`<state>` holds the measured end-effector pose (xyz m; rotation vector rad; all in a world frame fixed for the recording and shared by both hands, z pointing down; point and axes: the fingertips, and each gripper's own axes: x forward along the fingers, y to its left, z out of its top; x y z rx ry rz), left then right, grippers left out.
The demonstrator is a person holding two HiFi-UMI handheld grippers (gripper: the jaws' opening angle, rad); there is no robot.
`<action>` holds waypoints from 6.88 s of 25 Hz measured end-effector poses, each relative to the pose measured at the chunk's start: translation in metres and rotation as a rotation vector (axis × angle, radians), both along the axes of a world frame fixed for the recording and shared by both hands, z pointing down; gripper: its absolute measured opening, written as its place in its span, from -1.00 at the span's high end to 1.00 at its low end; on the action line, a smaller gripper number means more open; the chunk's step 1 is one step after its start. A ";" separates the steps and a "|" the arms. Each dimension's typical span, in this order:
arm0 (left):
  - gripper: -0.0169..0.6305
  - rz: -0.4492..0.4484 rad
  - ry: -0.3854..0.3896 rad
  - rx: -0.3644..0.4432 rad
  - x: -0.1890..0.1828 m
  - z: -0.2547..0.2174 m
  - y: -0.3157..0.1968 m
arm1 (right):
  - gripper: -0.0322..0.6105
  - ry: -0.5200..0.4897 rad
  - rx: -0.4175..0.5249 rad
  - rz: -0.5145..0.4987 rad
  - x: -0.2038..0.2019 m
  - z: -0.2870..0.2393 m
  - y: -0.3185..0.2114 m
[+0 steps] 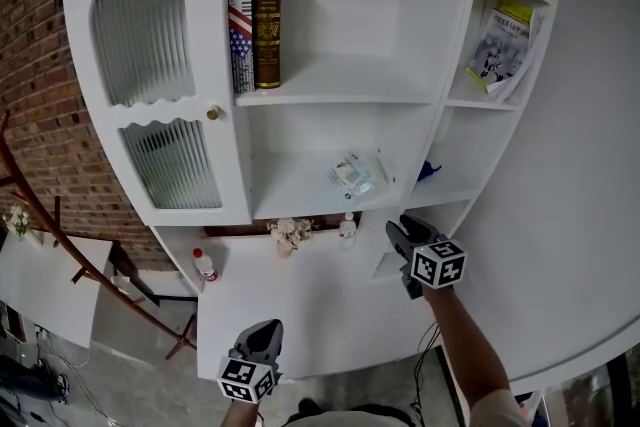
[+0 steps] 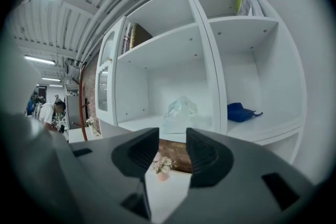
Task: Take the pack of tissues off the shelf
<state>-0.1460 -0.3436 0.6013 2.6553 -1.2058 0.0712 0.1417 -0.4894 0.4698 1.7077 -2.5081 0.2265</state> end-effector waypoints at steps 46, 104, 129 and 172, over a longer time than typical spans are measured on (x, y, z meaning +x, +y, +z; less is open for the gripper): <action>0.87 -0.187 0.032 0.015 -0.020 -0.013 -0.036 | 0.76 0.054 -0.447 -0.164 -0.035 0.040 -0.126; 0.87 -0.050 0.002 -0.014 -0.005 0.000 0.013 | 0.79 0.282 -0.097 -0.086 0.030 0.009 0.070; 0.87 -0.214 -0.017 -0.003 0.034 -0.013 0.069 | 0.79 0.253 -0.121 -0.081 0.103 0.064 0.161; 0.87 -0.290 -0.009 0.030 -0.017 -0.026 0.096 | 0.79 0.122 -0.071 -0.095 0.059 0.071 0.203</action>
